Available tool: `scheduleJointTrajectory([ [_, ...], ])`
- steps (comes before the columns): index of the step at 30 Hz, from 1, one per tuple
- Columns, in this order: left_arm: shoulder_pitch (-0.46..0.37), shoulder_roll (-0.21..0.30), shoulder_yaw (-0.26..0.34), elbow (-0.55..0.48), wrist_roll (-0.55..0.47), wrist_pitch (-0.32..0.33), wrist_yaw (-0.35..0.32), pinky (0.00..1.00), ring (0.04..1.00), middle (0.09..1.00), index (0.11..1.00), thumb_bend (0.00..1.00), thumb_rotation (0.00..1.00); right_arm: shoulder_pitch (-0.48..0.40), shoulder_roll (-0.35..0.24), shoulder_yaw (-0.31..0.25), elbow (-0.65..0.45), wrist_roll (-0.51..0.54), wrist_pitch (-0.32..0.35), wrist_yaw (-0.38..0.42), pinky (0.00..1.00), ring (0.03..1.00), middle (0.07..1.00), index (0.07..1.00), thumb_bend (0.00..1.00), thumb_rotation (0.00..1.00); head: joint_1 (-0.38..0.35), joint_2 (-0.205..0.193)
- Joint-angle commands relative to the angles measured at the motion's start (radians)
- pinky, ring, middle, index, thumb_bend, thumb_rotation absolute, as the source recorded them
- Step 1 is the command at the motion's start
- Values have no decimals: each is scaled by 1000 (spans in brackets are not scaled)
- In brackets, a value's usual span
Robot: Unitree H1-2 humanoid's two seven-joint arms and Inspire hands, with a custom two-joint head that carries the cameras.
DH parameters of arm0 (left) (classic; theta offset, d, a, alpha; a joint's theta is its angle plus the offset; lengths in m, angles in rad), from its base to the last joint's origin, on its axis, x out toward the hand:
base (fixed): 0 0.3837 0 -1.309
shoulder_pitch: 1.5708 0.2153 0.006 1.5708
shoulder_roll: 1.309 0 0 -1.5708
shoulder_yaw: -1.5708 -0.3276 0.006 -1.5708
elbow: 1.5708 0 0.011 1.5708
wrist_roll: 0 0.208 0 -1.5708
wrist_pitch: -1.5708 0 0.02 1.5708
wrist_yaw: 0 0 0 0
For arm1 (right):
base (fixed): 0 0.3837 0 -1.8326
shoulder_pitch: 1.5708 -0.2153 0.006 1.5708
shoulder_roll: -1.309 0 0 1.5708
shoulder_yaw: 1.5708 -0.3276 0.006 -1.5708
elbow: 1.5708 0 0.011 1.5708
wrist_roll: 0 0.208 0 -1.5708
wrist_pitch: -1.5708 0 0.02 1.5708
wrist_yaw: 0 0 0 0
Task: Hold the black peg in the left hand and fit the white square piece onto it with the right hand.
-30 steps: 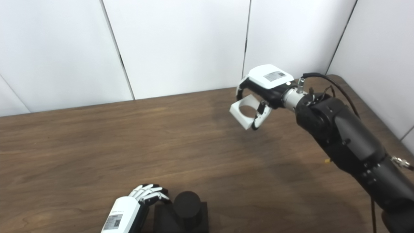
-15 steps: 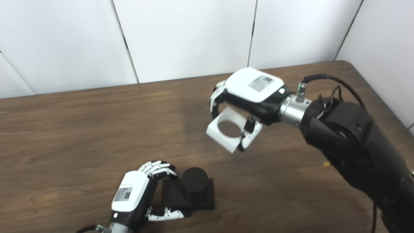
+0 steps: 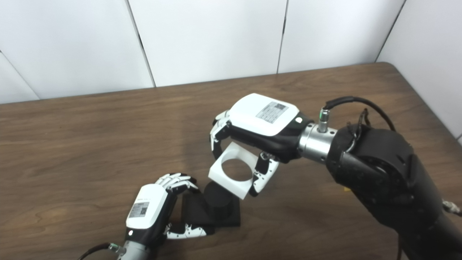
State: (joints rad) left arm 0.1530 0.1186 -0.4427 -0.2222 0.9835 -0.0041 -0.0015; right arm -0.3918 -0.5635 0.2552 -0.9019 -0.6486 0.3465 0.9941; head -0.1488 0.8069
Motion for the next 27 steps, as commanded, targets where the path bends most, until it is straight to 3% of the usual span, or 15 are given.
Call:
scheduleJointTrajectory([
  [1,-4,0,-2,28,24,41,-33,845,829,757,485,520,45,-21,5,-4,-13,-12,-12,-7,791,848,749,483,521,126,1,4],
  [6,-3,0,-5,28,25,42,-36,844,830,757,485,519,45,-12,37,36,30,-29,-46,-16,806,862,757,483,521,126,1,3],
  [27,1,-2,-12,18,22,44,-49,825,812,750,485,520,44,64,160,109,172,-149,-197,-93,851,880,772,484,522,126,-4,-5],
])
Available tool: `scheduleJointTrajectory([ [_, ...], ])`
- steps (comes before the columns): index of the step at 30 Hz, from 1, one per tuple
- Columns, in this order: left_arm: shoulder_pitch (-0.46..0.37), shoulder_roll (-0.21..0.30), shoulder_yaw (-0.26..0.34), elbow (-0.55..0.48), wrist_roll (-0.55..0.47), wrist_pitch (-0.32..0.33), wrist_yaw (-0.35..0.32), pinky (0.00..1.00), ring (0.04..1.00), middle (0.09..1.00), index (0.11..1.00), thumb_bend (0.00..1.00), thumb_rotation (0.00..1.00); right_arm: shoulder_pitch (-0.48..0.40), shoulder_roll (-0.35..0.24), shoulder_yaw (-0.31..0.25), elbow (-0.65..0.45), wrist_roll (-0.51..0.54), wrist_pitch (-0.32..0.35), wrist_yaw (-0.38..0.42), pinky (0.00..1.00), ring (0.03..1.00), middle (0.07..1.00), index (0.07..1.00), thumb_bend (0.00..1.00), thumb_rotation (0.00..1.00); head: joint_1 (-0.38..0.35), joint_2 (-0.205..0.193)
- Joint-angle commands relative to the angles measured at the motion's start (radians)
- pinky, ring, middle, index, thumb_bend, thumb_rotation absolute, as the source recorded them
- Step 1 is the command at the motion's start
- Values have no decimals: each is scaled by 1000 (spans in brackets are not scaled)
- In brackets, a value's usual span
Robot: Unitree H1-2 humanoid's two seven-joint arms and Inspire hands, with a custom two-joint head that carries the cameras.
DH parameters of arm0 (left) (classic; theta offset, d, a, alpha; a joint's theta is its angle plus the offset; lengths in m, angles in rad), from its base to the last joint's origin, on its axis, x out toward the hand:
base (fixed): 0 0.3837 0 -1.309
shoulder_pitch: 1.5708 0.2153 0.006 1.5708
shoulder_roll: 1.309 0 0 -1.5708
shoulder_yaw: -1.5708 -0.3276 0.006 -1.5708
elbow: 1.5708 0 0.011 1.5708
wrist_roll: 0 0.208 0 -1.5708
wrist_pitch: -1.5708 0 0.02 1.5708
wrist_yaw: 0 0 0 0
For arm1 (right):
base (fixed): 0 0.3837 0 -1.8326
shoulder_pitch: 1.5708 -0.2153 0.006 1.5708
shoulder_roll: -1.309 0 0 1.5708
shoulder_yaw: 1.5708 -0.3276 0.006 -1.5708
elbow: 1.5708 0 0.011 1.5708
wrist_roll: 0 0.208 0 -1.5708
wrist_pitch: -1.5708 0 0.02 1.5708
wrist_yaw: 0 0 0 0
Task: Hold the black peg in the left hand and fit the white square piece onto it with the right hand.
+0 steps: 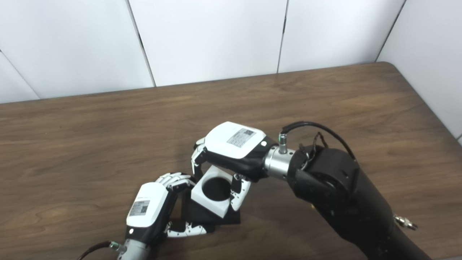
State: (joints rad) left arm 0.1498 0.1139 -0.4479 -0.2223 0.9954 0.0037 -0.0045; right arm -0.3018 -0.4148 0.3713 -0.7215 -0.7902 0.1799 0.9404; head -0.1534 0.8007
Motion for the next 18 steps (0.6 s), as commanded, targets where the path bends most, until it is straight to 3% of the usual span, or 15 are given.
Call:
scheduleJointTrajectory([
  [1,5,3,-7,18,11,36,-47,824,811,749,485,520,45,-26,13,-6,-6,-9,-34,-37,852,879,771,484,522,126,0,1],
  [11,5,2,-10,16,12,33,-43,826,813,748,485,520,45,-16,25,-4,2,-19,-61,-23,838,877,768,484,522,127,5,5],
  [16,3,1,-7,20,4,30,-36,822,809,746,485,520,44,-25,21,0,-1,-35,-36,21,858,895,784,490,525,141,3,3],
  [17,3,1,-7,20,3,29,-36,822,809,746,485,519,44,-32,20,1,-7,-42,-21,47,881,909,798,566,714,198,5,3],
  [18,4,1,-7,19,2,29,-36,822,809,745,485,519,44,-37,20,0,-11,-48,-11,65,898,921,813,617,825,247,4,3],
])
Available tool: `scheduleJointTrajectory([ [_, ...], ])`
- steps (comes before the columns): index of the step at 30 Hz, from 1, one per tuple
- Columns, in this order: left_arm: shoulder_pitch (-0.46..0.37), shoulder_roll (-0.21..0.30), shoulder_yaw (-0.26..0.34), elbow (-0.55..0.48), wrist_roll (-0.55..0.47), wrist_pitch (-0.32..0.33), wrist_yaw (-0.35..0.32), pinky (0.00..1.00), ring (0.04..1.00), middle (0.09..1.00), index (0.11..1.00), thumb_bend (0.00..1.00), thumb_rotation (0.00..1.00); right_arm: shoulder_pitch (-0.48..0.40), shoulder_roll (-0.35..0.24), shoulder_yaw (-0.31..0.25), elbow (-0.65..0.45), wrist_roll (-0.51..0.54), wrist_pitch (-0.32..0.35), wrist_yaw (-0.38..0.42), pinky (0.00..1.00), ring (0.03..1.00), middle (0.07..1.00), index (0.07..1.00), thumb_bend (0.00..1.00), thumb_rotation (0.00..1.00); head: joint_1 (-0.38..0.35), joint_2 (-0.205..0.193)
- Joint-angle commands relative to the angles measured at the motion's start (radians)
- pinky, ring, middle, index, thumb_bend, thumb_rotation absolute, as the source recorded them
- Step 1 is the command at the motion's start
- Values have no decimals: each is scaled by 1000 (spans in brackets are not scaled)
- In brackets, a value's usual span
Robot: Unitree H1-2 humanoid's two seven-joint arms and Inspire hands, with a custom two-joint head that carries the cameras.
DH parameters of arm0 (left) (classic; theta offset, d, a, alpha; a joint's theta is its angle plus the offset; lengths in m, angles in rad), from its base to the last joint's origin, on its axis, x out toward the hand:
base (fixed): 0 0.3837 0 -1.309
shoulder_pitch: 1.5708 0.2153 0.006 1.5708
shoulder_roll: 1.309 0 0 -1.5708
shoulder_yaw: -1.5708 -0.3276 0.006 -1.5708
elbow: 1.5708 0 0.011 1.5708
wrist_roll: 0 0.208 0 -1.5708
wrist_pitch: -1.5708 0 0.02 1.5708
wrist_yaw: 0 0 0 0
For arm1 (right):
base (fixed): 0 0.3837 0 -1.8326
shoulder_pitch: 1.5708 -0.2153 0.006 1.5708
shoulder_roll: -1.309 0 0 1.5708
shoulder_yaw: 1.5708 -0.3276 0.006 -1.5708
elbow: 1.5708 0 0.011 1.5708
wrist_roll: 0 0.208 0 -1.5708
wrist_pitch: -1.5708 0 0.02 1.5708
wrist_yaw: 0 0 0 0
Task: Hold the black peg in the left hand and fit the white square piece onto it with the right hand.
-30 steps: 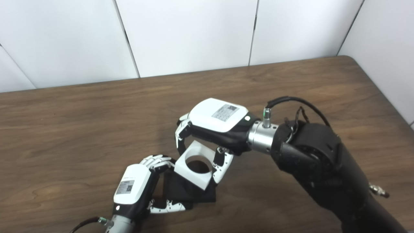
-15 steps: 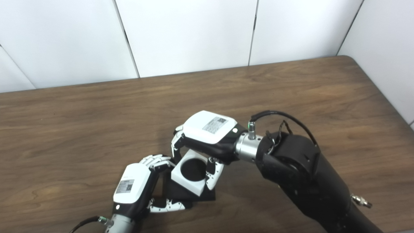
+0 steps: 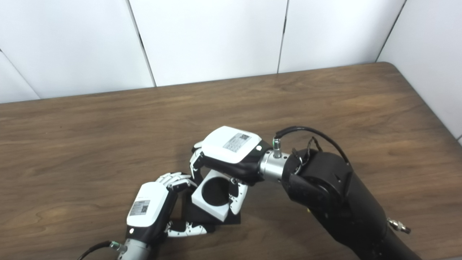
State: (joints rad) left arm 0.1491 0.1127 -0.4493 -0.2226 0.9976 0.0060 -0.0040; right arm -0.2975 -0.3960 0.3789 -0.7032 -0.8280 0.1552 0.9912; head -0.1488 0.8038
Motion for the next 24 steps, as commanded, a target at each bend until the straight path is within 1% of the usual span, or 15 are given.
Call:
scheduleJointTrajectory([
  [1,4,3,-5,20,2,27,-36,822,809,745,485,519,44,-50,1,-7,-36,-21,26,43,909,927,822,649,894,277,0,0],
  [3,4,3,-5,20,3,27,-35,821,808,745,485,519,44,-62,4,-10,-46,-32,39,76,955,952,853,696,955,348,0,0],
  [7,5,4,-6,13,6,32,-44,821,810,746,485,519,44,-81,9,-19,-59,-44,51,118,985,967,878,731,999,417,1,4],
  [12,4,4,-4,10,5,34,-46,822,810,744,485,519,44,-94,14,-32,-64,-45,52,130,986,968,893,740,1000,468,2,3],
  [16,3,4,-4,9,11,41,-53,820,809,744,485,519,44,-101,22,-45,-68,-52,55,134,983,966,893,737,1000,479,3,3],
  [21,1,6,-15,3,95,78,-67,783,782,730,493,521,68,-98,23,-73,-71,-42,56,127,974,972,893,730,1000,490,3,2],
  [22,2,4,-17,0,110,87,-71,776,776,732,588,695,169,-98,23,-79,-72,-42,55,125,971,973,894,730,1000,495,4,1],
  [23,3,3,-18,-3,119,93,-74,782,779,743,646,766,245,-97,24,-84,-73,-42,55,123,966,969,892,727,1000,494,4,1],
  [24,3,3,-19,-5,125,97,-78,786,782,753,686,809,302,-96,25,-88,-73,-42,54,122,963,967,891,727,1000,493,4,1],
])
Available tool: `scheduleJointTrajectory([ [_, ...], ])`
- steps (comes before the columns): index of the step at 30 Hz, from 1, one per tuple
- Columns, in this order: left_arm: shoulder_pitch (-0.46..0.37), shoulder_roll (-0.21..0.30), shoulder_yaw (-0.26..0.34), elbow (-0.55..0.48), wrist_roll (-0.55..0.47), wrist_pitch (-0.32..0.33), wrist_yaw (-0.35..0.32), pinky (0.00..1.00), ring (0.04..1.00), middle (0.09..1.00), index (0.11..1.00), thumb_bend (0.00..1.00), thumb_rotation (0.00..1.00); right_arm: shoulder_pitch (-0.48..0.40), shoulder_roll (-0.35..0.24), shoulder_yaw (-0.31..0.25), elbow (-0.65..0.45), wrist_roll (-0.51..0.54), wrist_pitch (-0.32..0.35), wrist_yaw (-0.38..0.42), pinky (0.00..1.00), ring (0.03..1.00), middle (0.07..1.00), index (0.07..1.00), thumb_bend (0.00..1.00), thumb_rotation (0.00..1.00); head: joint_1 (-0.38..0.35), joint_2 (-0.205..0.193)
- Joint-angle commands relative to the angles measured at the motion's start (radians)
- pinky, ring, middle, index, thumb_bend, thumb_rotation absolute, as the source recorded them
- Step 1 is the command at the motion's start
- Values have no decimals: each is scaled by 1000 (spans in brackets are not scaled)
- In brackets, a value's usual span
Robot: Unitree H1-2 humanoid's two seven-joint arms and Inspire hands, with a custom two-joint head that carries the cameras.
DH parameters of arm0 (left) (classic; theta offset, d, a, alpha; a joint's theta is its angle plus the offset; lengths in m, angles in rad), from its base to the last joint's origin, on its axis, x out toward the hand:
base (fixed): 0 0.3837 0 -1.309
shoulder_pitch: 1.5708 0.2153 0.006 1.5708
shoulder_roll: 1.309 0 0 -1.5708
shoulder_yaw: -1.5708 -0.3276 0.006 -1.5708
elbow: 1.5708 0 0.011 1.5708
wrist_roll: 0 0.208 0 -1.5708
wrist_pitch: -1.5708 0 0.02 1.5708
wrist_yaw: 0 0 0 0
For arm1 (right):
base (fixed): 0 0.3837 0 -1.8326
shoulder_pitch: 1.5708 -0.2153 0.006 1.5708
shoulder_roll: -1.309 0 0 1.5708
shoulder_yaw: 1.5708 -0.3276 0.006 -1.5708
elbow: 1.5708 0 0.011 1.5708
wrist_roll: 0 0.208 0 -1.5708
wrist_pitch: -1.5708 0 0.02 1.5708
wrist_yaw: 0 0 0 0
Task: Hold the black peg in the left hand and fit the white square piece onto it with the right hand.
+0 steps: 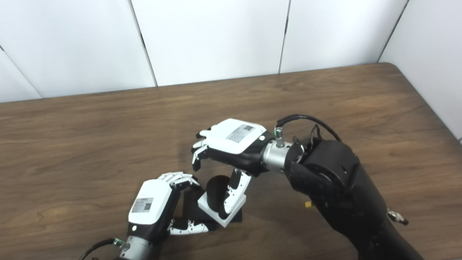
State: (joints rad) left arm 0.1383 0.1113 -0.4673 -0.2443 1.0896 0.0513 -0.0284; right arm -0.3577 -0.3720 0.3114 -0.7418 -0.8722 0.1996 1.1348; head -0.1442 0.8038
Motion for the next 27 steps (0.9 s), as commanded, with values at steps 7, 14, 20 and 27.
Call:
scheduleJointTrajectory([
  [7,30,1,6,2,42,39,-18,811,804,814,844,985,634,-31,-3,-51,-45,12,28,-17,947,980,895,737,1000,502,3,2],
  [14,42,-3,69,-111,-131,11,-35,832,838,877,931,1000,738,-24,-12,-82,-37,34,27,-45,927,978,882,738,1000,491,16,1],
  [20,62,-34,173,-222,-340,65,-82,733,844,910,932,1000,853,-7,-17,-153,-28,90,93,-66,939,976,883,764,996,496,19,-3],
  [27,38,-51,322,-229,-629,60,-26,905,930,961,987,912,994,162,3,-321,24,278,196,-231,819,962,919,903,715,894,24,-4],
])
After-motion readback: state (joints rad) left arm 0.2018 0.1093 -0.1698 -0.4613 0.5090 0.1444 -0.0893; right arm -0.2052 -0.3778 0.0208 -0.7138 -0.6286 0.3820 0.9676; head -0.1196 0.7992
